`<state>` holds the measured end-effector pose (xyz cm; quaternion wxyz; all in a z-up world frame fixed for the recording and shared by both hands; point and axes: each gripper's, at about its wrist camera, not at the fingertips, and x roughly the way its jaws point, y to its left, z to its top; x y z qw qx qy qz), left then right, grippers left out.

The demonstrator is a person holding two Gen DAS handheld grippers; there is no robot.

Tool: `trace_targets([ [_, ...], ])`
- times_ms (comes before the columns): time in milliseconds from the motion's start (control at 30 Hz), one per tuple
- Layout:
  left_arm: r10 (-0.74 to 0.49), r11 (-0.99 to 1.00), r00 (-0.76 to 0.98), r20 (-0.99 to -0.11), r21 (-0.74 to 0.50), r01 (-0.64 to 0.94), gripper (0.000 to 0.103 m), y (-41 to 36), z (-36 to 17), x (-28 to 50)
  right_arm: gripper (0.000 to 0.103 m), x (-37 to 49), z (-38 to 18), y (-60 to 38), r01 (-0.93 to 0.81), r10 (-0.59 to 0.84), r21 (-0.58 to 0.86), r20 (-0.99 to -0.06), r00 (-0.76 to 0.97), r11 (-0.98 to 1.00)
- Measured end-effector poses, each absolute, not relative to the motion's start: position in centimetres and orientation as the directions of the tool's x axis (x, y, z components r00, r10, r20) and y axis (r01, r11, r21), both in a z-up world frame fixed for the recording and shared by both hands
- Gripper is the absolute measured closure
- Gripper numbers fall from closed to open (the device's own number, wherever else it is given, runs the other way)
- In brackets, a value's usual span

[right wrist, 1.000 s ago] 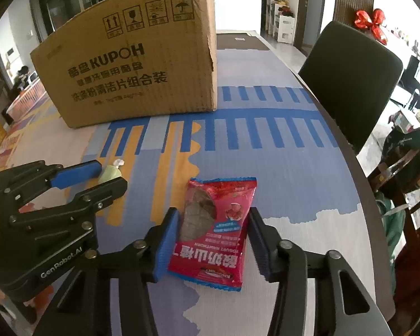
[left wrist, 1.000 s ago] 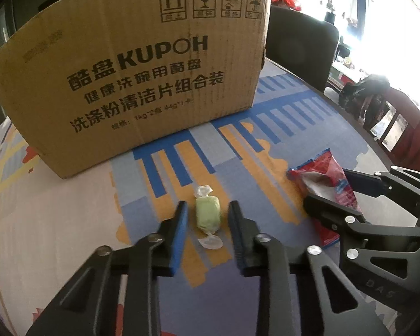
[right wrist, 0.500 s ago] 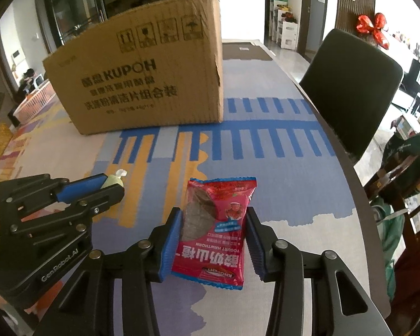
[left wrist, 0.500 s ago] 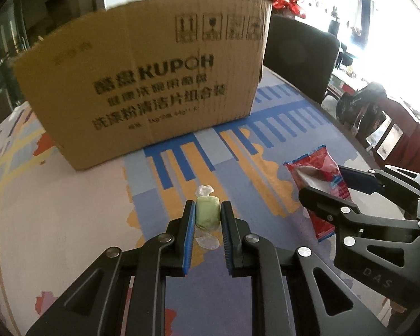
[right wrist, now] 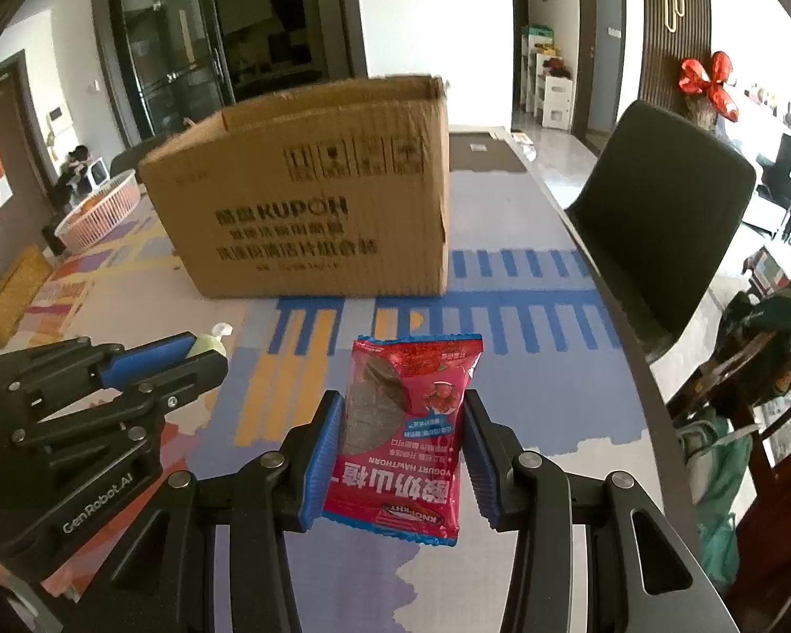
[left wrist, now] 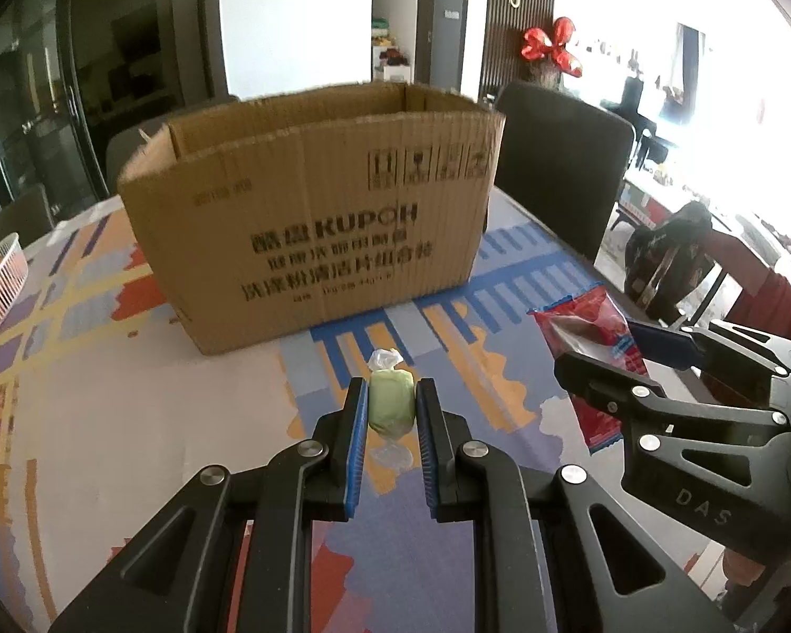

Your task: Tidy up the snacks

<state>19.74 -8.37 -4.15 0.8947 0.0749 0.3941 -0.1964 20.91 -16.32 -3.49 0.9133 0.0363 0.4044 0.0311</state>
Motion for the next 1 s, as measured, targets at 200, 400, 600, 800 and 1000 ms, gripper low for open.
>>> trace_targets([
  [200,-0.295,0.916,0.649,-0.701,-0.014,0.402,0.084,-7.8,-2.3,19.2,0.058,20.6,-1.6,-16.2,-0.039,0.09,0.089,-0.706,0.702,0.995],
  [400,-0.289,0.924,0.692,-0.661,-0.003,0.383,0.084,-7.2,-0.2,18.9,0.058,20.8,0.2,-16.1,-0.05,0.095,0.086,-0.67,0.736,0.995],
  [600,-0.281,0.93,0.732,-0.621,0.012,0.367,0.084,-6.5,1.8,19.1,0.063,21.3,2.6,-15.7,-0.063,0.095,0.072,-0.623,0.776,0.995],
  [800,-0.277,0.935,0.741,-0.612,0.007,0.355,0.084,-5.9,2.4,19.6,0.071,22.5,3.7,-15.4,-0.082,0.107,0.069,-0.609,0.786,0.994],
  [1000,-0.274,0.933,0.707,-0.651,-0.001,0.361,0.084,-6.3,0.5,19.8,0.047,23.3,2.2,-15.6,-0.089,0.139,0.109,-0.657,0.741,0.99],
])
